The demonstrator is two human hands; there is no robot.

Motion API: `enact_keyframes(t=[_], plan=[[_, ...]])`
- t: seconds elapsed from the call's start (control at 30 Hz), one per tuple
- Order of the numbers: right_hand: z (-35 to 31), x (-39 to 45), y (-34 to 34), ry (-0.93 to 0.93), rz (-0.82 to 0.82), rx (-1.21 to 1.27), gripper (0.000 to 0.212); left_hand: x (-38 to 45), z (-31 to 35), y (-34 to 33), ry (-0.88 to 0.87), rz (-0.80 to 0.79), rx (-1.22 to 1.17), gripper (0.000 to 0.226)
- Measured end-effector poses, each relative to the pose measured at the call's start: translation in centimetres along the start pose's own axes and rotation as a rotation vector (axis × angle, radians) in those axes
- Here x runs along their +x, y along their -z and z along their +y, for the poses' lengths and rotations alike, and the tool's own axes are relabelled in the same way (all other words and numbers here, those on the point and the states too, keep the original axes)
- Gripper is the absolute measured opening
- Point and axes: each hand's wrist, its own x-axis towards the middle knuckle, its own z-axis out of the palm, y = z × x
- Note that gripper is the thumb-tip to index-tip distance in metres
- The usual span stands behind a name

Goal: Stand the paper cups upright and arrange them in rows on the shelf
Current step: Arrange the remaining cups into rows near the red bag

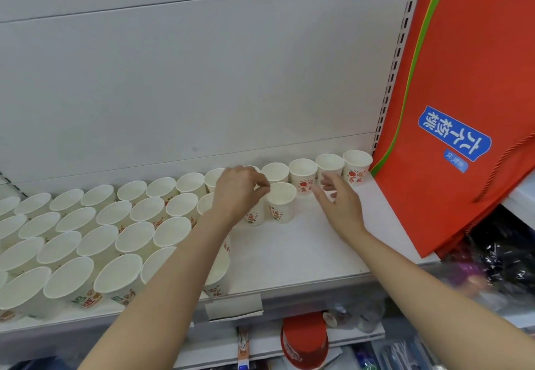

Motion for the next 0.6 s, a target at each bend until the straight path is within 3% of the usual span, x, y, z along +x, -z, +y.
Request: enact_keyframes(t=[0.33, 0.5, 0.6], plan=[[4.9, 1.8, 4.6, -0.028, 0.156, -0.178, 0.032, 8.1, 8.6, -8.2, -0.157, -0.138, 0.144, 0.033], [5.8, 3.0, 6.3, 0.011, 0.22, -0.348, 0.03, 9.9, 9.1, -10.1, -0.219, -0.172, 0.23, 0.027], [6.3, 4.4, 6.9, 0.044, 0.193, -0.385, 0.031, 10.0, 8.9, -9.4, -0.23, -0.102, 0.112, 0.022]])
